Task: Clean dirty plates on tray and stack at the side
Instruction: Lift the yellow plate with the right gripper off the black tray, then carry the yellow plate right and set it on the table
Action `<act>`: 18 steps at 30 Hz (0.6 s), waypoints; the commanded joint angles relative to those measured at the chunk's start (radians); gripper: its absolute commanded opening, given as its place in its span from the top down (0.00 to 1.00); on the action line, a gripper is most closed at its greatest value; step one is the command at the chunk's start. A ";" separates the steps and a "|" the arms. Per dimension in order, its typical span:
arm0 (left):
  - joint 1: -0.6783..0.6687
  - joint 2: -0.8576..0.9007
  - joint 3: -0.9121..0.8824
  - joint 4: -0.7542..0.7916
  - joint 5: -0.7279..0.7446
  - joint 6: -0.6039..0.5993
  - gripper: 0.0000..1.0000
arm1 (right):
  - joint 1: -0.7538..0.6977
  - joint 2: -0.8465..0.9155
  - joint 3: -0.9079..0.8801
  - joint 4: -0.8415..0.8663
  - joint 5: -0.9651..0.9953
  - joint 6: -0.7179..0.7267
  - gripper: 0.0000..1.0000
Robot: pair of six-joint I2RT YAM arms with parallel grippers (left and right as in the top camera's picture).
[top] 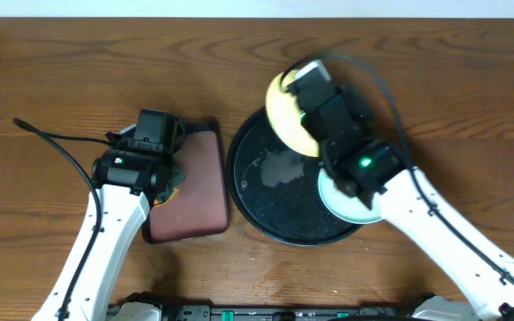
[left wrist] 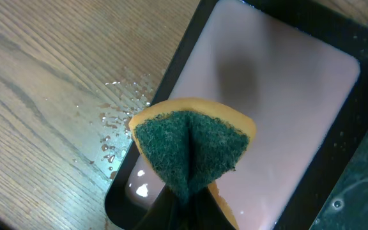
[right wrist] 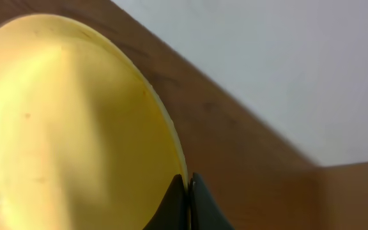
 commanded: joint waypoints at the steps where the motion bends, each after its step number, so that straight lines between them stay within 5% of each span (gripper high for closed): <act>1: 0.005 0.004 -0.003 -0.006 -0.009 -0.005 0.93 | -0.191 -0.025 -0.004 0.003 -0.437 0.264 0.99; 6: 0.005 0.004 -0.003 -0.005 -0.009 -0.005 0.92 | -0.555 -0.002 -0.004 0.007 -0.925 0.397 0.99; 9: 0.005 0.004 -0.003 0.007 -0.009 -0.006 0.93 | -0.740 0.032 -0.004 -0.014 -1.055 0.405 0.99; 18: 0.005 0.004 -0.003 0.017 -0.009 -0.009 0.93 | -0.966 0.230 -0.004 -0.031 -0.817 0.551 0.99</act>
